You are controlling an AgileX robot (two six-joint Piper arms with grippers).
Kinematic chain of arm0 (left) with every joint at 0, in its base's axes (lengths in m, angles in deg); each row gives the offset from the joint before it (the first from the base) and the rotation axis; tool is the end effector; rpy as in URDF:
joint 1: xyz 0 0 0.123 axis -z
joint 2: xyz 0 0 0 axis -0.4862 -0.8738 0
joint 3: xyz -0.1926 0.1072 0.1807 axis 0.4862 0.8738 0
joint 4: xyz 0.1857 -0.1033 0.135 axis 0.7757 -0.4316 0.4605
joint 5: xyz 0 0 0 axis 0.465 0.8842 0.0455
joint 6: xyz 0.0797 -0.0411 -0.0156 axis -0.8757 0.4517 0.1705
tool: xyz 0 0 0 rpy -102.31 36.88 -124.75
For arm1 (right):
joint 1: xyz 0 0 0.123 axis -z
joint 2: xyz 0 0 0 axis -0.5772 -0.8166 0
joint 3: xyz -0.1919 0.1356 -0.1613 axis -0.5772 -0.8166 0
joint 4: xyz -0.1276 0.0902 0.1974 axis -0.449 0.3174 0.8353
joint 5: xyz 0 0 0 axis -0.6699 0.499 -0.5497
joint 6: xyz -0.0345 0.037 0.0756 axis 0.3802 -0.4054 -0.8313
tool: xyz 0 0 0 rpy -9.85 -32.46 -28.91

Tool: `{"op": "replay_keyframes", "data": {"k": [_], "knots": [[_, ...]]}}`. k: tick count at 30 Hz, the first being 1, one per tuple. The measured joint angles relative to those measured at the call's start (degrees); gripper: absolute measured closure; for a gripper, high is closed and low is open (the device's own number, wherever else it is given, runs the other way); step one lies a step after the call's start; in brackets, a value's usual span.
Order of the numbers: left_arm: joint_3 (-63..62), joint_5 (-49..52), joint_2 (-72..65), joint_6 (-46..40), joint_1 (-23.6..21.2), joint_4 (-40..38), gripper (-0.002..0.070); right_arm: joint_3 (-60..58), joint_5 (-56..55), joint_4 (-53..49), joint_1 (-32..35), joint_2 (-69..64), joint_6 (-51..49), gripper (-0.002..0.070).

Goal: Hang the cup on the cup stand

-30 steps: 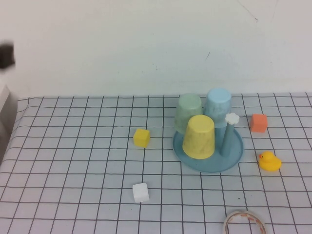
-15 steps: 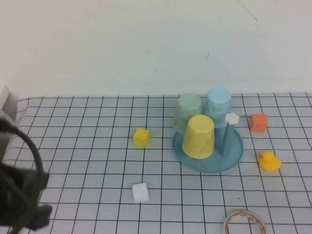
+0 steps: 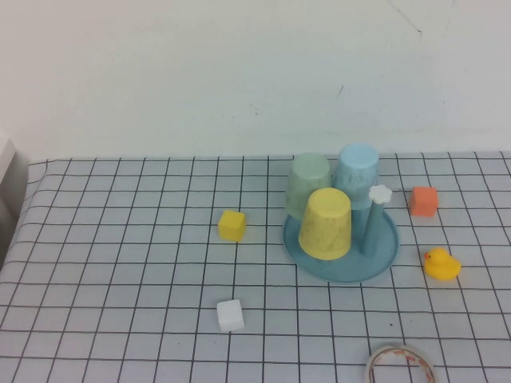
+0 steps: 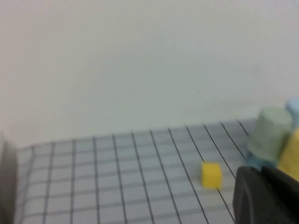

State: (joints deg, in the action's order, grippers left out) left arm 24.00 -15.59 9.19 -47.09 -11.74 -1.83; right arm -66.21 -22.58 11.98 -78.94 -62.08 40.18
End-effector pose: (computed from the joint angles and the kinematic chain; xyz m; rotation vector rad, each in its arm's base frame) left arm 0.0798 -0.0242 0.3279 0.1515 1.7324 -0.3068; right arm 0.0792 0.0414 0.2432 -0.7511 1.5316 0.0399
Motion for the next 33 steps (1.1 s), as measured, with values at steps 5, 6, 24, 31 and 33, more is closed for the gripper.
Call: {"op": "replay_keyframes", "data": {"k": [5,6,24,31,33], "knots": [[11.45,-9.29,8.35,0.10,-4.80,0.33,0.0675,0.00,0.00,0.00,0.00,0.00,0.00,0.0678],[13.80,-10.08,9.48,0.10,-5.62,0.32,0.0675,0.00,0.00,0.00,0.00,0.00,0.00,0.0678],[31.02,-11.39,18.56,2.17,-9.16,-0.71,0.0675,0.00,0.00,0.00,0.00,0.00,0.00,0.0678],[31.02,-4.15,22.78,-0.59,-9.16,-0.71,0.0675,0.00,0.10,0.00,0.00,0.00,0.00,0.0678],[31.02,-4.12,22.90,-2.05,-9.16,-0.71,0.0675,0.00,0.10,0.00,0.00,0.00,0.00,0.0678]]}}
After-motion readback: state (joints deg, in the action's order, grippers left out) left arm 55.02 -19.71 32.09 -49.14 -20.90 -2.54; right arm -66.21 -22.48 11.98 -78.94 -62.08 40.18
